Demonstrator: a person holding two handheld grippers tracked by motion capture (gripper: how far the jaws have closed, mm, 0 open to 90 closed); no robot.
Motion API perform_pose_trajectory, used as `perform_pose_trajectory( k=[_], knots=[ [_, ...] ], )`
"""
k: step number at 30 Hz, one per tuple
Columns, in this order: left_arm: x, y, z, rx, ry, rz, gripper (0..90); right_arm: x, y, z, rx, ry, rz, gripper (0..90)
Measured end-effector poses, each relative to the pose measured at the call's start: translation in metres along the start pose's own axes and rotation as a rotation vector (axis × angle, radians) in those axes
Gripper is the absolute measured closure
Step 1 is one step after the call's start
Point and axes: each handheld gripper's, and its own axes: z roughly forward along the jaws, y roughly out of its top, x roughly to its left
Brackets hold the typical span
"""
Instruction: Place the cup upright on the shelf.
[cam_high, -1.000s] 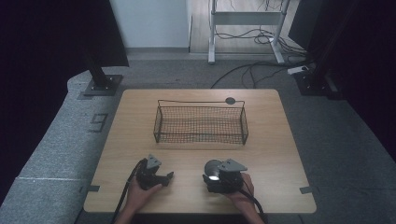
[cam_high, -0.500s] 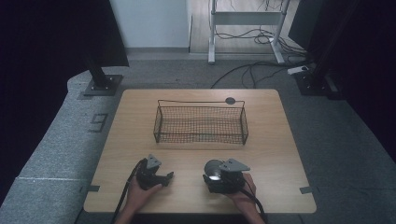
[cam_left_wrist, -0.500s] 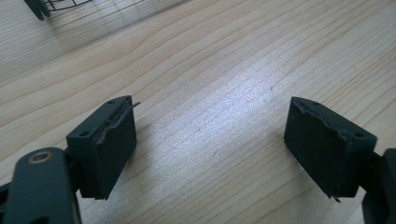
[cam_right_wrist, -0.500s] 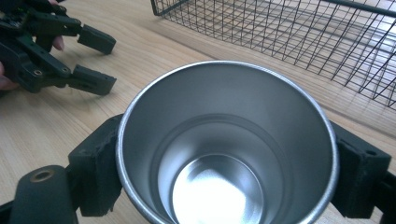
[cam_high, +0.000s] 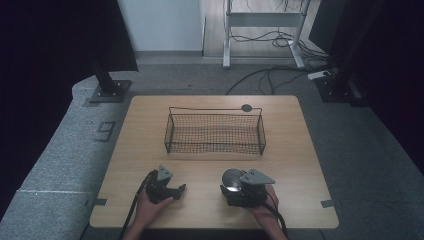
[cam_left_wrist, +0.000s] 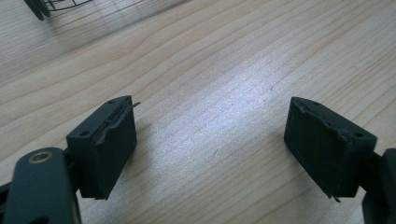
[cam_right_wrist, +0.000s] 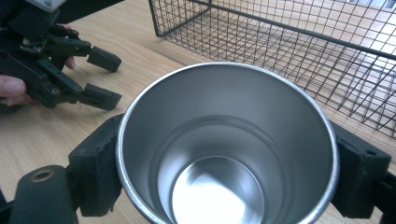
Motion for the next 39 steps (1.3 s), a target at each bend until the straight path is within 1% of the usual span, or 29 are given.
perform_pose_trajectory(
  k=[9, 15, 24, 31, 34, 39],
  knots=[
    [0.0, 0.0, 0.0, 0.0, 0.0, 0.001, 16.9, -0.004, 0.005, -0.005, -0.014, 0.009, 0.014, 14.0],
    [0.0, 0.0, 0.0, 0.002, 0.0, 0.002, 16.9, -0.008, 0.01, -0.012, -0.031, 0.01, 0.026, 14.0],
    [0.0, 0.0, 0.0, 0.002, 0.0, 0.002, 16.9, -0.016, 0.015, -0.02, -0.053, 0.008, 0.046, 14.0],
    [0.0, 0.0, 0.0, 0.002, 0.0, 0.002, 17.0, -0.02, 0.023, -0.025, -0.068, -0.001, 0.042, 14.0],
    [0.0, 0.0, 0.0, 0.002, 0.0, 0.003, 17.0, -0.022, 0.028, -0.028, -0.079, 0.007, 0.044, 14.0],
    [0.0, 0.0, 0.0, 0.002, 0.0, 0.003, 17.0, -0.025, 0.035, -0.033, -0.092, 0.003, 0.042, 14.0]
  ],
)
